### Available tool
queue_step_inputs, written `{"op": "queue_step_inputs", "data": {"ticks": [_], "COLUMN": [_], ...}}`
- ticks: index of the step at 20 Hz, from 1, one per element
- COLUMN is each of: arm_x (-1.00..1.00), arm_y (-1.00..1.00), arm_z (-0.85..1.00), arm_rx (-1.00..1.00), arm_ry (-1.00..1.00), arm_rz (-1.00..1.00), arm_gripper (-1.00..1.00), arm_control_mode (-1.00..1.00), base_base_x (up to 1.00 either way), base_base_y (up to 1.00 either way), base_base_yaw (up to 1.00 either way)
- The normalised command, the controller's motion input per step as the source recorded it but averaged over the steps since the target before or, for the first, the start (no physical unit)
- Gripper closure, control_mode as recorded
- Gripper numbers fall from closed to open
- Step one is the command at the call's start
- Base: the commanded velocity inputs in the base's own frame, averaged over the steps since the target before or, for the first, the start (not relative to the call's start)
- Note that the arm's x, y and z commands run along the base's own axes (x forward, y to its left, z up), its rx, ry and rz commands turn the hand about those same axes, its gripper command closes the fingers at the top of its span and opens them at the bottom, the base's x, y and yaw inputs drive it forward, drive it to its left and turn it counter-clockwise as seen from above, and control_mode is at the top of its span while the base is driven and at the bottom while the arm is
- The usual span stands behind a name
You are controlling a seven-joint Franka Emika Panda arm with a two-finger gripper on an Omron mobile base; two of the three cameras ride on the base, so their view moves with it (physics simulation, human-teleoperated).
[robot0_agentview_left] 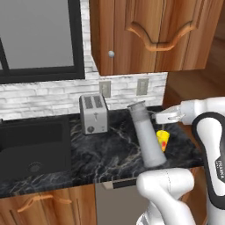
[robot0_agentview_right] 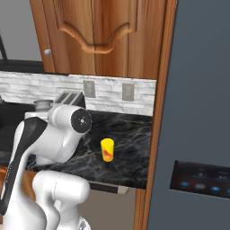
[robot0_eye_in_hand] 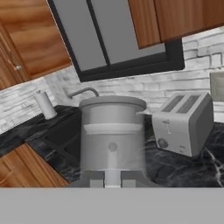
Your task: Place the pitcher and cup on the dining counter for serving.
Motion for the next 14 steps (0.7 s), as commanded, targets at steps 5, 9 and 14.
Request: {"op": "queue_step_inputs", "data": {"ticks": [5,9,14], "arm_x": [0.0,0.0,0.0], "arm_y": [0.0,0.0,0.0], "arm_z": [0.0,0.0,0.0], "arm_rx": [0.0,0.0,0.0], "arm_ry": [0.0,0.0,0.0], "arm_rz": [0.0,0.0,0.0], "arm_gripper": [1.0,1.0,1.0], "arm_control_mode": [1.0,1.0,1.0], "base_base_x": [-0.39,-0.29,-0.09], "base_base_y": [0.22,0.64,0.91], "base_base_yaw": [0.3,0.55,0.76]}}
